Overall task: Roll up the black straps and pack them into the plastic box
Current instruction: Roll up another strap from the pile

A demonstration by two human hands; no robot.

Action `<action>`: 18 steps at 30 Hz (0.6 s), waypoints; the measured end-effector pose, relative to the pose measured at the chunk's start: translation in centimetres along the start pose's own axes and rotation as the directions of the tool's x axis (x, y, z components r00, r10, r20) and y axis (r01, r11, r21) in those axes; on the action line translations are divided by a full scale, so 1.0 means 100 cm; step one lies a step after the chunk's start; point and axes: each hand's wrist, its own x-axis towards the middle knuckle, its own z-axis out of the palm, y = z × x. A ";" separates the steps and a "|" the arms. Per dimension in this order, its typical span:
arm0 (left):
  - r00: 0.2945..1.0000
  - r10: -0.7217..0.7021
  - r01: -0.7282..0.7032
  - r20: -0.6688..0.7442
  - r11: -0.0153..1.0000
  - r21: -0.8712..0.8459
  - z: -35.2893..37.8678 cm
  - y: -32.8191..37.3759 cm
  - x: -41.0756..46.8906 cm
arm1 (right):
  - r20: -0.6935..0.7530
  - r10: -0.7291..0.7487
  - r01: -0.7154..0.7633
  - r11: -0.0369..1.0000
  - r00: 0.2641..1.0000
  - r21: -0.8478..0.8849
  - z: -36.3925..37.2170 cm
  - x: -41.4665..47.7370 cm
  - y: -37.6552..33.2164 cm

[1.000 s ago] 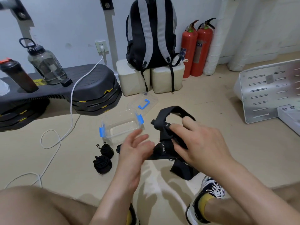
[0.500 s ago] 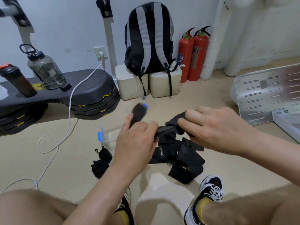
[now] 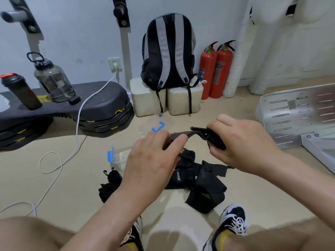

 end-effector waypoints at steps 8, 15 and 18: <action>0.958 0.165 -0.197 -0.236 0.973 -0.120 0.000 0.008 0.025 | 0.191 -0.111 0.086 0.987 0.975 0.137 -0.031 0.008 -0.021; 0.951 0.292 -0.259 0.101 0.931 -0.256 0.005 -0.015 0.041 | 0.424 0.142 -0.356 0.801 0.894 0.482 -0.039 0.027 -0.013; 0.949 0.230 -0.109 0.215 0.881 -0.460 -0.001 -0.011 0.036 | 0.518 0.145 -0.431 0.759 0.843 0.488 -0.029 0.023 -0.012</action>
